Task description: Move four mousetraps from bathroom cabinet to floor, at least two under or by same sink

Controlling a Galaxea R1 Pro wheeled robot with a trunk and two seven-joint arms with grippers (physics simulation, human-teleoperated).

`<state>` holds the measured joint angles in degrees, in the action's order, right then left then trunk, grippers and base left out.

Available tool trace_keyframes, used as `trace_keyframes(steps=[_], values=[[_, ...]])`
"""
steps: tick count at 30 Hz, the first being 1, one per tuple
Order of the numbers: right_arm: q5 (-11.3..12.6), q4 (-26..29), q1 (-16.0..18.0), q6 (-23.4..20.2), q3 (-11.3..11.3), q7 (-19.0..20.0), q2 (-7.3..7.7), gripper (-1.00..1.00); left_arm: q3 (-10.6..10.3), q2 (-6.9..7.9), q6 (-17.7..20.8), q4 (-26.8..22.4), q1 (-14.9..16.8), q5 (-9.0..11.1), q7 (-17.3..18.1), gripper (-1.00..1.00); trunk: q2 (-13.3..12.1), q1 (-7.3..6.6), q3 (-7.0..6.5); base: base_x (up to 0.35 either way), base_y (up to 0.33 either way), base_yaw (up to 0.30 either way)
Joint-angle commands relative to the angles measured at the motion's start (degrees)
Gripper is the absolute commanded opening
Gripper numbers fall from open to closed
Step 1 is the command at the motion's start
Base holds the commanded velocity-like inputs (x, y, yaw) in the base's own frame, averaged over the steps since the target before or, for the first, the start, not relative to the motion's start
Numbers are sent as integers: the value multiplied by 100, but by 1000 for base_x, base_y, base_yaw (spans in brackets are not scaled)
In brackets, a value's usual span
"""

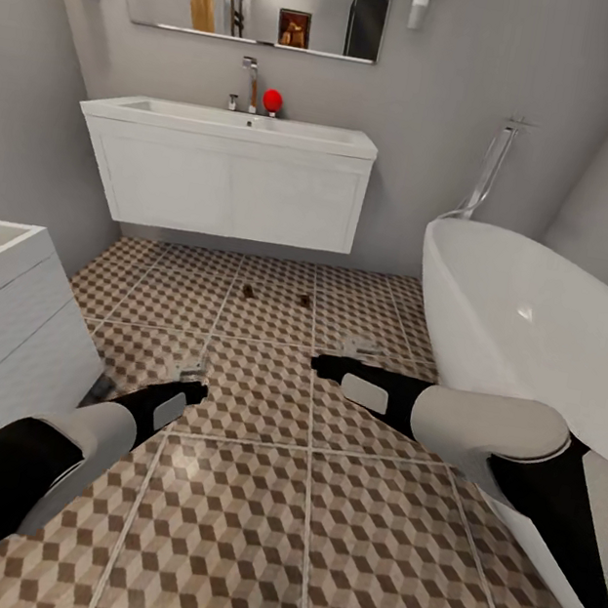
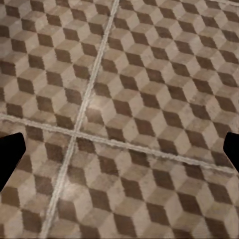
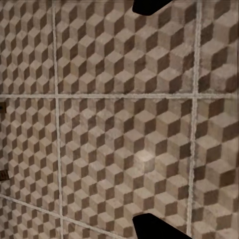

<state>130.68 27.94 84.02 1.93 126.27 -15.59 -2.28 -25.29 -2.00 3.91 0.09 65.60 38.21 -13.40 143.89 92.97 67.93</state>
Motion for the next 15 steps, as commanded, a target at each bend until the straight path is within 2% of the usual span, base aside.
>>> trace_keyframes(steps=[1, 8, 11, 15], values=[[31, -25, -39, 20, 38, -14, -2, 100, -50, 9, -18, 0, -80, 30, -10, 100, 1, -4, -18, 0, 0, 0], [23, -147, -314, 13, 116, -15, 8, 100, -52, 81, -242, 0, -771, 29, 57, 100, -9, -22, -173, 0, 0, 0], [17, -185, -573, 31, 255, -9, 10, 100, -49, 96, -537, 0, -1130, 34, 163, 100, -13, -29, -240, 0, 0, 0], [9, -225, -792, 44, 353, -7, 9, 100, -47, 113, -746, 0, -1338, 57, 251, 100, -18, -40, -328, 0, 0, 0]])
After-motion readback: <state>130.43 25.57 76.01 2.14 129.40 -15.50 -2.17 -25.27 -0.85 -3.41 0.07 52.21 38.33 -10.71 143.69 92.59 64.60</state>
